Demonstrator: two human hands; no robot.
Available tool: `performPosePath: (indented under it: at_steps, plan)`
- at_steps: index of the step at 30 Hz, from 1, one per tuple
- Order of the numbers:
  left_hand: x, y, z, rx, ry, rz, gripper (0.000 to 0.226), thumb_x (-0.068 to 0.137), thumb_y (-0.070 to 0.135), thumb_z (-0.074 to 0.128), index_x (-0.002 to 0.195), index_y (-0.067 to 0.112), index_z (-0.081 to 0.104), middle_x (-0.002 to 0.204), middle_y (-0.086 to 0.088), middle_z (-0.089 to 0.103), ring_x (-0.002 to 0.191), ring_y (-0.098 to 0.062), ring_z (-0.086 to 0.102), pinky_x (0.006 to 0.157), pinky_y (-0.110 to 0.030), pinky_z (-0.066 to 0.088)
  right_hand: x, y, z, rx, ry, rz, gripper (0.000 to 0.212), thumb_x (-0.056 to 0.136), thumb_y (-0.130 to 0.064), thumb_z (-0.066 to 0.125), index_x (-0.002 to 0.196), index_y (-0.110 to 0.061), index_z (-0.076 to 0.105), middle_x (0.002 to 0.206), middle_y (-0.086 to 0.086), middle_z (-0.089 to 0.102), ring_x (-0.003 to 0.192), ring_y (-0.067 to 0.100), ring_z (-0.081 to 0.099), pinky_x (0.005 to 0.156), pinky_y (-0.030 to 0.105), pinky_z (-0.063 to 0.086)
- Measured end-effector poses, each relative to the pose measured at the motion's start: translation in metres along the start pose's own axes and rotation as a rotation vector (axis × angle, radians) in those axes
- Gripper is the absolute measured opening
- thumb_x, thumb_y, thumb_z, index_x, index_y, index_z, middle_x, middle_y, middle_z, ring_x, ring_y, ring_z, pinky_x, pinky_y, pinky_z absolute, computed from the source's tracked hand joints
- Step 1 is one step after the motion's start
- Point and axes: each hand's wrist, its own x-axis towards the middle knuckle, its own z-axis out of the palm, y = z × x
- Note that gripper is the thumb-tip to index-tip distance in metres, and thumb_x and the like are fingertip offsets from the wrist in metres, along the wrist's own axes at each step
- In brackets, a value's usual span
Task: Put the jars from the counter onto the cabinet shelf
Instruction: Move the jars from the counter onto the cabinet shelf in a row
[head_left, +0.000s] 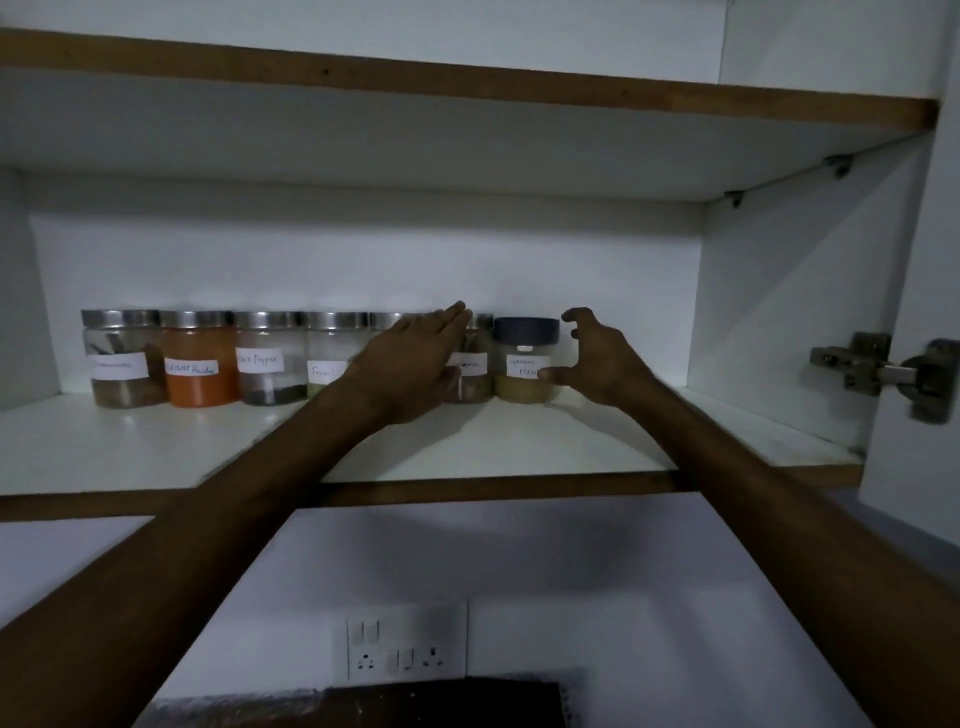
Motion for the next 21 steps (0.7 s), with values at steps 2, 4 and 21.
performPosePath:
  at_steps: [2,4,21]
  plan:
    - [-0.016,0.008,-0.008,-0.047,0.024,0.002,0.071,0.097,0.028,0.05,0.155,0.015,0.011,0.162,-0.004,0.014,0.147,-0.025,0.021,0.116,-0.037,0.023,-0.022,-0.004,0.001,-0.012,0.028,-0.009,0.075,0.079,-0.028,0.082,0.139,-0.009,0.041,0.136,0.013,0.056,0.118,0.028,0.057,0.084,0.027,0.043]
    - [-0.033,0.017,-0.018,-0.081,0.034,0.015,0.07,0.098,0.029,0.049,0.155,0.016,0.01,0.162,-0.004,0.015,0.147,-0.024,0.022,0.115,-0.037,0.024,-0.045,-0.014,0.002,-0.026,0.026,-0.023,0.065,0.083,-0.027,0.078,0.136,-0.01,0.045,0.136,0.011,0.057,0.118,0.026,0.058,0.083,0.025,0.044]
    - [-0.351,0.048,0.065,-0.459,-0.186,0.064,0.064,0.098,0.019,0.052,0.153,0.007,0.02,0.159,-0.011,0.024,0.144,-0.026,0.029,0.117,-0.033,0.02,-0.367,-0.076,0.173,0.161,0.039,-0.029,0.033,0.091,-0.018,0.067,0.121,-0.008,0.06,0.122,0.01,0.062,0.116,0.024,0.057,0.102,0.033,0.044]
